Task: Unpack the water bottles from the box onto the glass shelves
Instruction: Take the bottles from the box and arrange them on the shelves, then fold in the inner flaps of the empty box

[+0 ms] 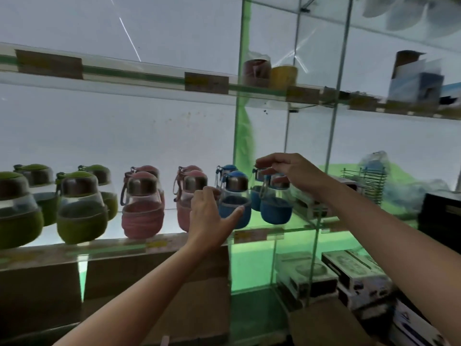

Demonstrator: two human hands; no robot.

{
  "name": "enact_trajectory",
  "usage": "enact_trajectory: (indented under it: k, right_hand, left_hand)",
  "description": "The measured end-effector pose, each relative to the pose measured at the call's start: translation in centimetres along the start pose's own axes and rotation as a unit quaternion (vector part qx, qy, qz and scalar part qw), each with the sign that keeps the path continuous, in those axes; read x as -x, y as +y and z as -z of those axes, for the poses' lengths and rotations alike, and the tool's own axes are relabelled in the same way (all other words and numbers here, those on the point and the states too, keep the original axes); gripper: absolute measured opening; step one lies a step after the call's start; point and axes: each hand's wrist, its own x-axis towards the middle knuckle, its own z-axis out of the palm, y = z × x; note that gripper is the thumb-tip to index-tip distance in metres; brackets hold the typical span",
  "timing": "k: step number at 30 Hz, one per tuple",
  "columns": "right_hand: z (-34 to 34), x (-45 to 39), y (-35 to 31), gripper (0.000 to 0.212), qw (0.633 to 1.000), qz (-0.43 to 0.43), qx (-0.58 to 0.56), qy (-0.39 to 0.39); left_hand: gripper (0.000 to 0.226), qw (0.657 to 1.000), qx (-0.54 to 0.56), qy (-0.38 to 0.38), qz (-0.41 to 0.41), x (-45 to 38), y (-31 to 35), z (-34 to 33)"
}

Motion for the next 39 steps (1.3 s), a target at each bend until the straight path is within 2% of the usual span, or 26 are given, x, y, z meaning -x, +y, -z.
enact_trajectory:
  k: [12,16,21,28,32,39]
  right_hand:
    - [2.5,8.0,3.8,0.033,0.998,-0.057,0.016,0.031]
    - [3.3,12.2,6.5,0.032,0.994,-0.08,0.024,0.07]
    - [4.5,19.9,11.3,0.031,0.98,-0.148,0.05,0.123]
    - [6.3,33.9,17.1,0.028,0.944,-0.266,0.062,0.186]
    - [7.2,40.2,18.1,0.028,0.914,-0.324,0.072,0.232]
    - [7.5,49.4,18.5,0.026,0.858,-0.402,0.077,0.31]
  left_hand:
    - [0.051,0.996,0.071,-0.045,-0.02,4.2,3.9,-6.3]
    - [0.051,0.989,0.102,-0.1,-0.032,6.9,5.0,-9.5]
    - [0.047,0.974,0.136,-0.174,-0.041,12.1,6.6,-15.0]
    - [0.043,0.937,0.161,-0.303,-0.065,20.6,9.0,-21.8]
    - [0.044,0.912,0.179,-0.359,-0.087,24.2,11.0,-24.5]
    - [0.057,0.85,0.192,-0.461,-0.169,30.3,15.2,-28.0]
